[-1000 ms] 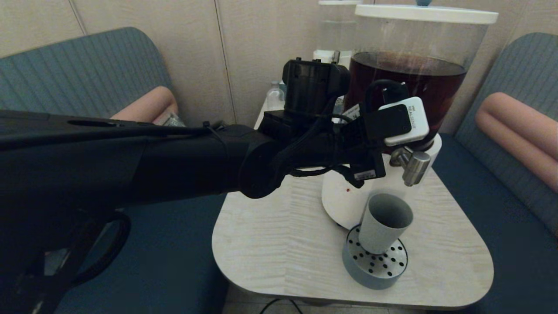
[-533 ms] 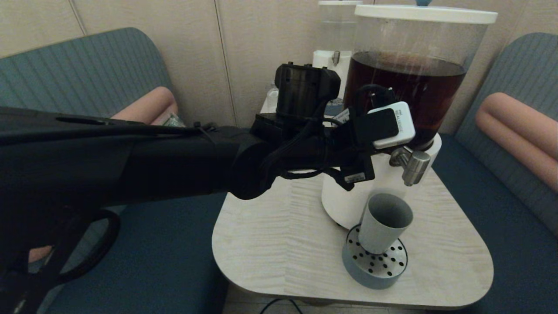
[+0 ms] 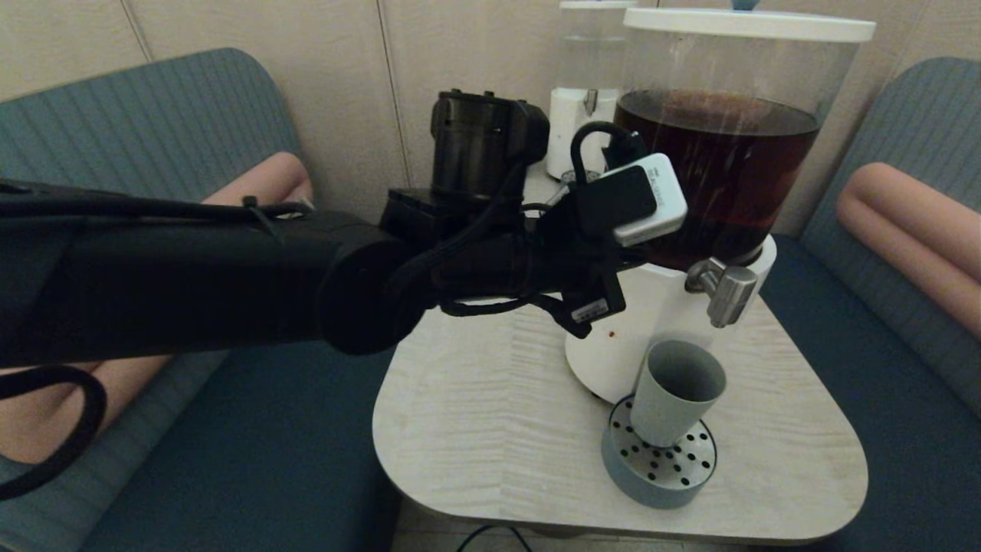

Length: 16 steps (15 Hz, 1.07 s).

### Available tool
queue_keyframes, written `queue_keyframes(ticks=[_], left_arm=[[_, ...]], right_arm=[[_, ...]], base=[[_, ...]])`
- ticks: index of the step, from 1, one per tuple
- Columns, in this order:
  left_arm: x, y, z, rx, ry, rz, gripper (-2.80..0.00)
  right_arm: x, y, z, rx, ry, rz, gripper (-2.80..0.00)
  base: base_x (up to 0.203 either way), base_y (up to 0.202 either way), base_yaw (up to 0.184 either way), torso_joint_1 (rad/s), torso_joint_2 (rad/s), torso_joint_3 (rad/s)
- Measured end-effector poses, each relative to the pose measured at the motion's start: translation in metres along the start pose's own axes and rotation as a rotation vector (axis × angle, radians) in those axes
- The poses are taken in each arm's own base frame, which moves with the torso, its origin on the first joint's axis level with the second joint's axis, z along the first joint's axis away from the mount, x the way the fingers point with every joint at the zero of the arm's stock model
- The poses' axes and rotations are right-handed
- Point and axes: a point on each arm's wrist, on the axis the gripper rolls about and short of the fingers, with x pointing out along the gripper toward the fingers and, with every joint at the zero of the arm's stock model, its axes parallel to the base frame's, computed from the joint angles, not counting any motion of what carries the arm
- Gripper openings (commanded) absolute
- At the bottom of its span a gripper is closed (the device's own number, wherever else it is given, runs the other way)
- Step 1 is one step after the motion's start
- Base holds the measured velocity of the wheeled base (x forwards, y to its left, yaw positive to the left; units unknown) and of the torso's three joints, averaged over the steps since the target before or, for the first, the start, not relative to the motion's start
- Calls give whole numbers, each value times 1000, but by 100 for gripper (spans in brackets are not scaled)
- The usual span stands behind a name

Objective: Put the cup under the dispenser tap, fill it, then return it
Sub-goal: Place the cup next to the water dispenser

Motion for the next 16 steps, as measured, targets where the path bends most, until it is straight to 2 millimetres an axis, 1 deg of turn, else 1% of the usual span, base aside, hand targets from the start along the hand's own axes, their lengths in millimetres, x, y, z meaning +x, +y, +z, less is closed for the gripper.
queue_keyframes(ticks=[2,7,9,11,13,14,16], left_arm=[[-28,-3,8,-99,26,20,-280],[-121,-13,26,-364,90,161,-280],[-156,-16,33,-490,75,230,-280],[-185,-13,39,-616,47,333,-280],[-205,-7,47,-632,11,412,-280],[-217,1,55,-626,-15,482,-280],[-241,9,63,-615,-42,589,-280]], right_arm=[[0,0,0,0,0,0,-280],[0,0,0,0,0,0,-280],[0,0,0,0,0,0,-280],[0,0,0,0,0,0,-280],[0,0,0,0,0,0,-280],[0,0,0,0,0,0,-280],[0,0,0,0,0,0,-280]], base=[[0,0,0,0,0,0],[0,0,0,0,0,0],[0,0,0,0,0,0],[0,0,0,0,0,0],[0,0,0,0,0,0],[0,0,0,0,0,0],[0,0,0,0,0,0]])
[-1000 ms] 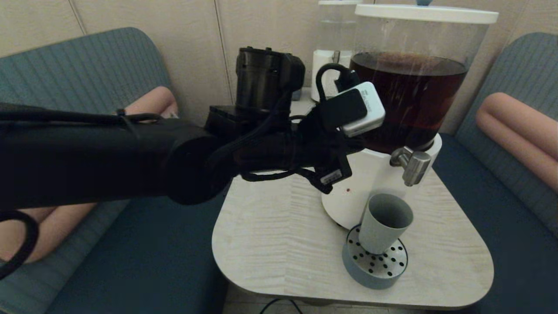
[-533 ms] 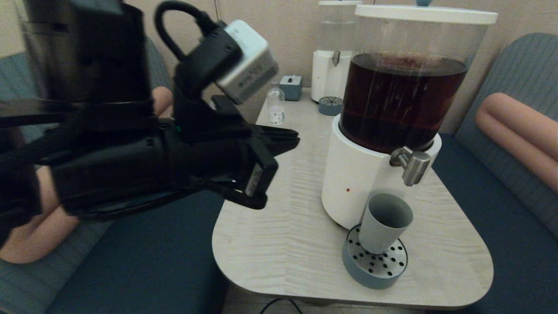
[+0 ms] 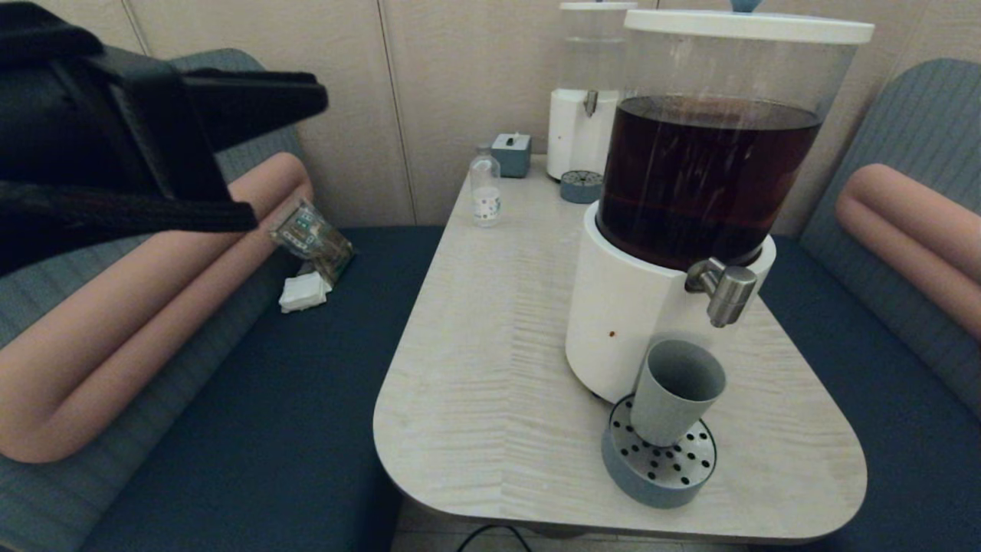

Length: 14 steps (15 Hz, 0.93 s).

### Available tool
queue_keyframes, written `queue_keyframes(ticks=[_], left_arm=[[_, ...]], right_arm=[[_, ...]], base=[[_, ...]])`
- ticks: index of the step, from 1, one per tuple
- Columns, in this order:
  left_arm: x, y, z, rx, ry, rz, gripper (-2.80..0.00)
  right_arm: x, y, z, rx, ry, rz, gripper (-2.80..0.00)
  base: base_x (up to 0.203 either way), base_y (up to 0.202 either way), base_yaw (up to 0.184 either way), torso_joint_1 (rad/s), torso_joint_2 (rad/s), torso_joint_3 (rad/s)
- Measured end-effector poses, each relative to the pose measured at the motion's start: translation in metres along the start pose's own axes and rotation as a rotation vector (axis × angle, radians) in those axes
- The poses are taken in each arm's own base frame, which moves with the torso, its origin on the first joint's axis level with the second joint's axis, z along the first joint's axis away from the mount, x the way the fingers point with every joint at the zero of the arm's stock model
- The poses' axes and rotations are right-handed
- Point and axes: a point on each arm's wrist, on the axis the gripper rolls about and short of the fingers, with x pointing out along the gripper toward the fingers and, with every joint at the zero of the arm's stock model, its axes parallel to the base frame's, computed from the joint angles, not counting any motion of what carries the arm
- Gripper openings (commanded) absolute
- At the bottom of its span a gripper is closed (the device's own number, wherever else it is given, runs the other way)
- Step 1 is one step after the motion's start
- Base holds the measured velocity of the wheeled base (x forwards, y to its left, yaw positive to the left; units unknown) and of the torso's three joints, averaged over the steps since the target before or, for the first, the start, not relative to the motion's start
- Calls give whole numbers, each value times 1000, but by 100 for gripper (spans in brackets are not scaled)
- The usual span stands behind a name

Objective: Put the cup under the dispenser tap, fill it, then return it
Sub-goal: Place the cup next to the water dispenser

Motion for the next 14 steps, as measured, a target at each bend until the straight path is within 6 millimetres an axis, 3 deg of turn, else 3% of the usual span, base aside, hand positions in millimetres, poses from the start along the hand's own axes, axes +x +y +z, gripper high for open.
queue_keyframes(ticks=[5,8,10,14], left_arm=[[-58,26,35,23,-160,190,-280],[-100,29,49,48,-230,268,-280],[-127,24,43,80,-198,272,-280],[-170,11,4,108,-107,201,-280]], right_arm=[[0,0,0,0,0,-1,-280],[0,0,0,0,1,-1,-280],[0,0,0,0,0,0,-280],[0,0,0,0,0,0,-280]], base=[[0,0,0,0,0,0],[0,0,0,0,0,0],[0,0,0,0,0,0],[0,0,0,0,0,0]])
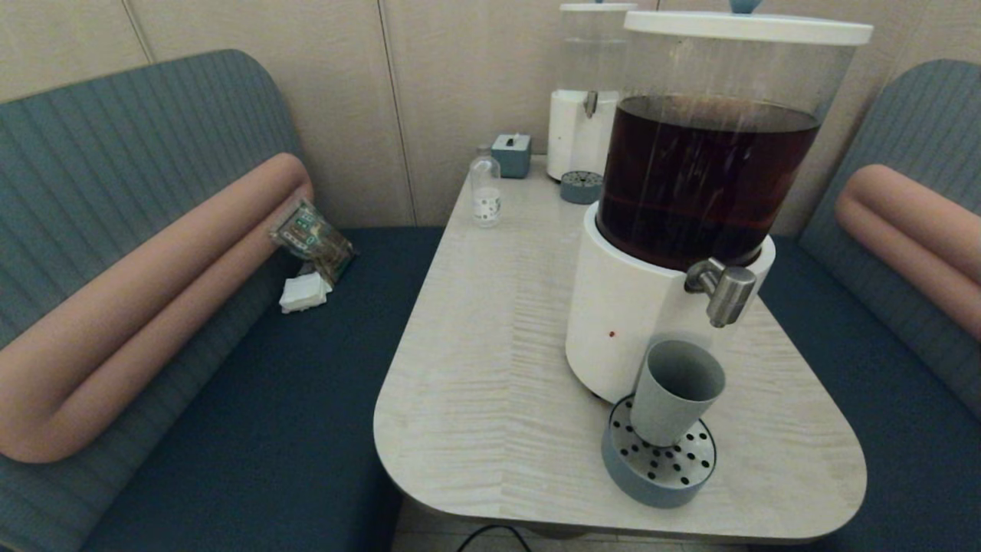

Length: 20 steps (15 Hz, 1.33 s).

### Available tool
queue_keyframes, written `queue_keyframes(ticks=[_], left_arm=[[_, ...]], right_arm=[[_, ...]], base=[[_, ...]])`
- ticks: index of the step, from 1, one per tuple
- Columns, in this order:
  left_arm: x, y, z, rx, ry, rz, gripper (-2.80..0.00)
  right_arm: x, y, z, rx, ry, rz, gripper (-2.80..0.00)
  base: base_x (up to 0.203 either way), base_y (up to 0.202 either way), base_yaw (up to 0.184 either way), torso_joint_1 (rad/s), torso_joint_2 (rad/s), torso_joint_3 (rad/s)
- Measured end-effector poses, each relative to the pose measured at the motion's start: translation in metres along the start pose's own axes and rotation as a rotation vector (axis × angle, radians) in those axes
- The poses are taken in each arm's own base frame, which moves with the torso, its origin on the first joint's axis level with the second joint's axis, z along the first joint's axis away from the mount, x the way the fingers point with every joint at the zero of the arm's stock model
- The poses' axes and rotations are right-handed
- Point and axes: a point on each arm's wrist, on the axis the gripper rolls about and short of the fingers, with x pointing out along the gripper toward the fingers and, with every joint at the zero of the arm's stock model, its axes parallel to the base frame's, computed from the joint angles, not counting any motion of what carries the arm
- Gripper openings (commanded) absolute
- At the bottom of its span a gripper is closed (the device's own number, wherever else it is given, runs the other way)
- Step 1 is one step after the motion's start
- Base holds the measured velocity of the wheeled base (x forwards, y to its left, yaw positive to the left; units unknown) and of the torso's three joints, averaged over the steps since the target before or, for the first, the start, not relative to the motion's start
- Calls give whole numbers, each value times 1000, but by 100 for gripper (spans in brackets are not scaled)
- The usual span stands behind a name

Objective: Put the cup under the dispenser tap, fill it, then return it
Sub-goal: Place the cup next to the water dispenser

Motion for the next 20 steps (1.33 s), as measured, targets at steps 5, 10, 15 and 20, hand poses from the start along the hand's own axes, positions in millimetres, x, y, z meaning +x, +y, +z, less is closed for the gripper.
queue_keyframes(ticks=[5,10,15,20], left_arm=[[-11,-6,-24,-203,-13,-70,-280],[45,-21,-49,-362,70,-337,0],[93,-43,-88,-512,179,-752,0],[154,-62,-153,-325,195,-806,0]], right_arm=[[0,0,0,0,0,0,-280],[0,0,0,0,0,0,-280],[0,0,0,0,0,0,-280],[0,0,0,0,0,0,-280]], base=[[0,0,0,0,0,0],[0,0,0,0,0,0],[0,0,0,0,0,0],[0,0,0,0,0,0]])
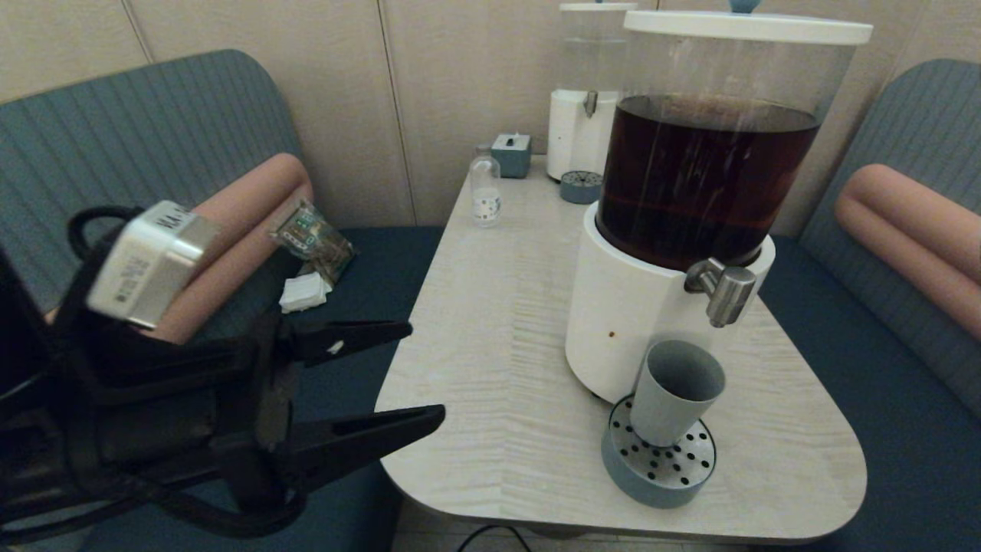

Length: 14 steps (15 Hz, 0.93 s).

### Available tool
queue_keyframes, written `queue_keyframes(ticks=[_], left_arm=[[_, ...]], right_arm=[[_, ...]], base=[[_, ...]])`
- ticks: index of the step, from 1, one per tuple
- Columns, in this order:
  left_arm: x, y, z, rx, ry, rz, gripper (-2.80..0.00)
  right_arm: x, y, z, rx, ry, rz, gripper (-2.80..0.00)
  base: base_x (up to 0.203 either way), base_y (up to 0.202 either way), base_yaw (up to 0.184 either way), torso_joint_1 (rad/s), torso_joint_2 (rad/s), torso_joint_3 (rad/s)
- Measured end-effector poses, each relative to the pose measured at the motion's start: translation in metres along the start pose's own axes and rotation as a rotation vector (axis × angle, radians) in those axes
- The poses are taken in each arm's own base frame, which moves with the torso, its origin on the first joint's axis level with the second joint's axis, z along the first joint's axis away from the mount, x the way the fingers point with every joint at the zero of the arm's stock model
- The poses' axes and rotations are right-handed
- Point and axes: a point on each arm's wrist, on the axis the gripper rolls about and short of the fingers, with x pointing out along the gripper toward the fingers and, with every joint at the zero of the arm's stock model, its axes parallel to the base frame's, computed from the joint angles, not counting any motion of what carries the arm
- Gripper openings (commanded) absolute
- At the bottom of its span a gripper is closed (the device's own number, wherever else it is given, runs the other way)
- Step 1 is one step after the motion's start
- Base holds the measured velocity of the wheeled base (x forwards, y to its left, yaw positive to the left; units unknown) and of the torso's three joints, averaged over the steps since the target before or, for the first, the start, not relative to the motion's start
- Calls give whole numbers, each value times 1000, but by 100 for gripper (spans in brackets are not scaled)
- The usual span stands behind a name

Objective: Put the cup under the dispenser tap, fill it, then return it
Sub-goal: Place the cup next to the water dispenser

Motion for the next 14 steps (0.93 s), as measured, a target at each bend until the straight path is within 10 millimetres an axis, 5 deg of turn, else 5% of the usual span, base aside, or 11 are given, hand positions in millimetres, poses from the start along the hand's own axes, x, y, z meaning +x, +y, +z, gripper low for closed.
queue_keyframes(ticks=[5,14], left_arm=[[49,41,-37,183,-93,-51,0],[127,57,-88,155,-73,-198,0]], right_arm=[[0,0,0,0,0,0,-280],[0,0,0,0,0,0,-280]], base=[[0,0,0,0,0,0],[0,0,0,0,0,0]])
